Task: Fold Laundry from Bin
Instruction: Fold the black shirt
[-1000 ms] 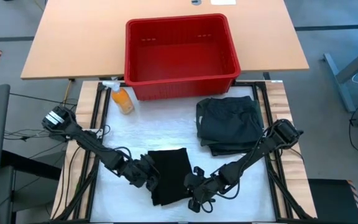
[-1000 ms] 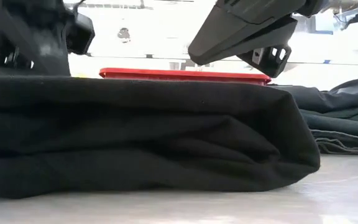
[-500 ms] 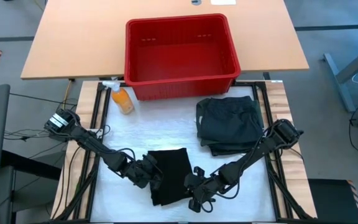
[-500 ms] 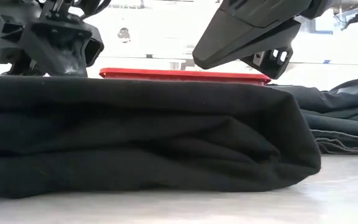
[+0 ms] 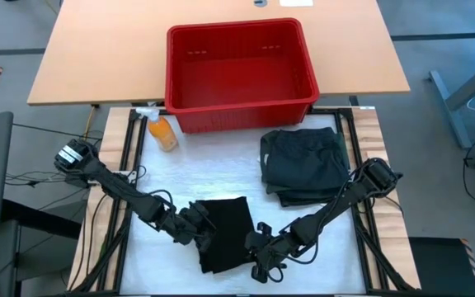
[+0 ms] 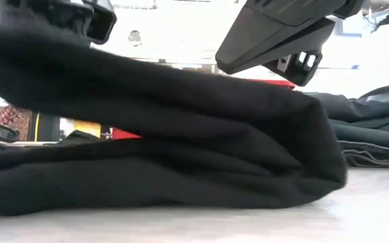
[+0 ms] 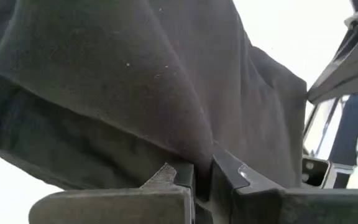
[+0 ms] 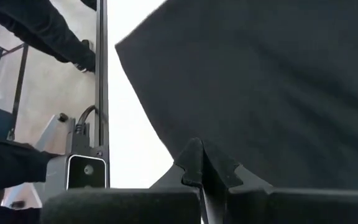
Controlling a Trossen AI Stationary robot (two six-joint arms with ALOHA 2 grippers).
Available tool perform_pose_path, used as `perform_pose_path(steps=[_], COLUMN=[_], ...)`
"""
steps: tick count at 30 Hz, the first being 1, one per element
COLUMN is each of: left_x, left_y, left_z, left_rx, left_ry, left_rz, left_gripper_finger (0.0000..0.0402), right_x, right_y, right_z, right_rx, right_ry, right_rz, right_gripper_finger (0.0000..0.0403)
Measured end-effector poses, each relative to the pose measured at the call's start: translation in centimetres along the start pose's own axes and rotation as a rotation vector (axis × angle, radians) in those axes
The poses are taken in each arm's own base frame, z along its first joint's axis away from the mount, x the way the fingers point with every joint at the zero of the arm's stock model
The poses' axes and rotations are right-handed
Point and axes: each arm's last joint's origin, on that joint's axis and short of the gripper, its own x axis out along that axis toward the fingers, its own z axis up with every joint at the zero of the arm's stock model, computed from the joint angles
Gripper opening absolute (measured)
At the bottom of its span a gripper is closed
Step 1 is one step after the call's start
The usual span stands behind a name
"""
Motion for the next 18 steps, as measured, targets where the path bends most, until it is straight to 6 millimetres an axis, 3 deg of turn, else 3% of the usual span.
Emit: perform_pose_path(steps=[12,18], left_x=[-3.9,-5.0], left_y=[-0.4,2.4], left_z=[2.6,1.9], left_rx=[0.075,0.094], left_ry=[0.059,0.199], left_rz=[-0.009,0.244], left_gripper_finger=[0.0003,0.0002], right_x=[0.0,0.0], right_y=[0.1,0.4], right_z=[0.2,0.9], right_rx=[0.005,-0.002], right_ry=[-0.015,-0.074], right_rz=[0.015,0.055], right_gripper_finger=[0.0021,0.0021])
